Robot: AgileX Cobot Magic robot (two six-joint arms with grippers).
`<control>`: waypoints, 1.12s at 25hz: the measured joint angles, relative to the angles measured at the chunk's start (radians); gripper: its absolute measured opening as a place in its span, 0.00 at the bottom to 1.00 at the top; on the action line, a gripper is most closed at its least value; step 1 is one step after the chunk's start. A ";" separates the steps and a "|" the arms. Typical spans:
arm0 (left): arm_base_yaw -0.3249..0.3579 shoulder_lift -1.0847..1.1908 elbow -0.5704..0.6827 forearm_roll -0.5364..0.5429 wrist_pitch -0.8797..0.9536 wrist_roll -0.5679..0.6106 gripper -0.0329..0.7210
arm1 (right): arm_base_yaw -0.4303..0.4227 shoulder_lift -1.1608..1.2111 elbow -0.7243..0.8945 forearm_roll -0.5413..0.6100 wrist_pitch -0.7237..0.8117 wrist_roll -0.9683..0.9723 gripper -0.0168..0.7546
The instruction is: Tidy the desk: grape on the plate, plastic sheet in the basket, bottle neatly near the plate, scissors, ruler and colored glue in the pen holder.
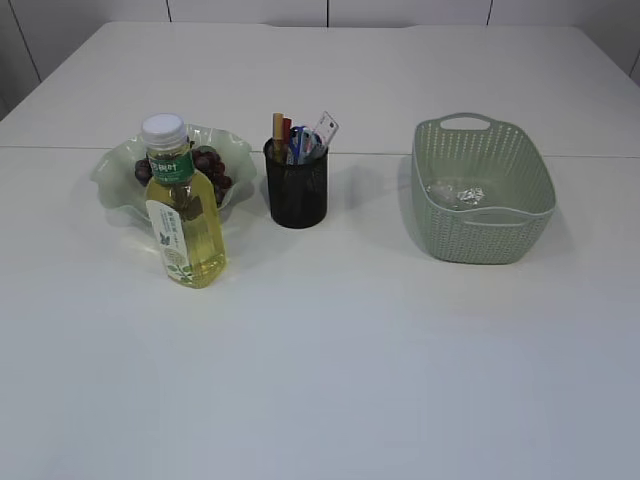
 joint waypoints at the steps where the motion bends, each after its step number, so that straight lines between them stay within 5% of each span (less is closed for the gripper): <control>1: 0.017 0.000 0.000 0.000 0.000 0.000 0.51 | 0.000 0.000 0.000 0.002 -0.003 0.002 0.55; 12: 0.211 0.000 0.000 0.000 0.000 0.000 0.50 | -0.208 0.000 0.000 0.004 -0.003 0.002 0.55; 28: 0.218 0.000 0.000 0.027 0.000 0.021 0.43 | -0.213 0.000 0.000 0.004 -0.003 0.000 0.55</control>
